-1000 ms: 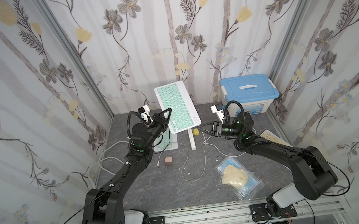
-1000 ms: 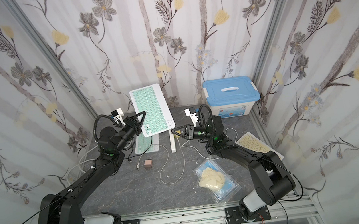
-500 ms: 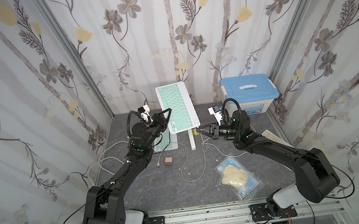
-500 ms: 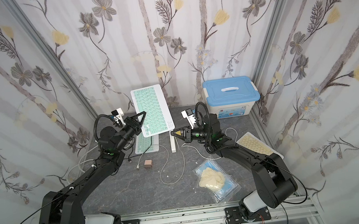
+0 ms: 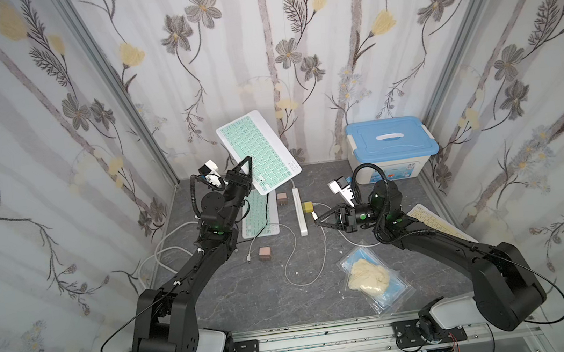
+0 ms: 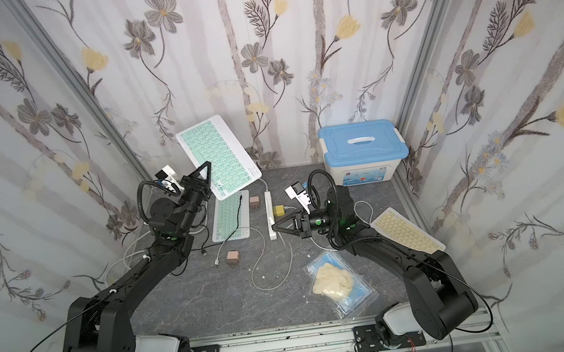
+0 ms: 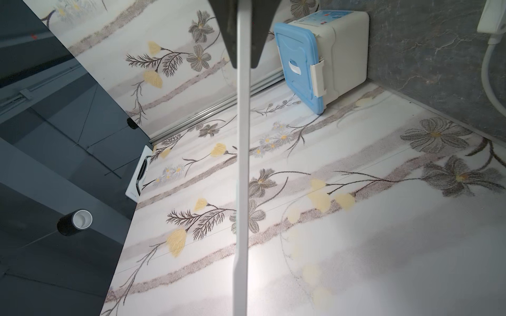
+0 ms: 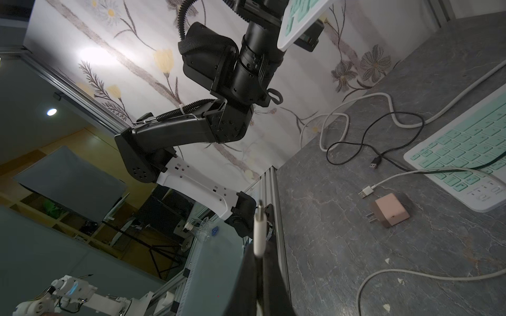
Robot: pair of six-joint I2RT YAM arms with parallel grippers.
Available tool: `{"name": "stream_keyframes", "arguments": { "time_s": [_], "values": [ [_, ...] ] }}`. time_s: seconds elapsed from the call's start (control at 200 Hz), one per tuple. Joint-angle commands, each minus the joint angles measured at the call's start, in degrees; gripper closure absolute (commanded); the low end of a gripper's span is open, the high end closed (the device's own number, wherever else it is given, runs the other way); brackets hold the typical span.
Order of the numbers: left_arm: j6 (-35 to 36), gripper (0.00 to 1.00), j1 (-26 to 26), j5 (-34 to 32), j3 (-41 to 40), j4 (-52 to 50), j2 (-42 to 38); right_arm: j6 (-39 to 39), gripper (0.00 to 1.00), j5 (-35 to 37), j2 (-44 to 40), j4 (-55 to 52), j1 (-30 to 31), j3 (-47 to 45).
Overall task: Unplug the wireless keyboard
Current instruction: Remove the power cord from the keyboard.
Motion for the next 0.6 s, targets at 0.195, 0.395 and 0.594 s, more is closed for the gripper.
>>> {"name": "stream_keyframes", "arguments": {
  "time_s": [0.195, 0.395, 0.594],
  "values": [
    [1.87, 1.0, -0.01, -2.51, 0.23, 1.27, -2.99, -9.06, 1.0, 3.5, 0.22, -15.03, -0.65, 3.65],
    [10.2, 1.0, -0.05, 1.75, -0.18, -13.32, -11.06, -12.03, 1.0, 12.55, -1.01, -22.85, -0.27, -0.01],
    [16.56, 1.0, -0.05, 2.99, -1.93, -24.5, -18.55, -10.91, 1.0, 18.29, 4.17, -21.65, 10.7, -1.73]
  ]
}}
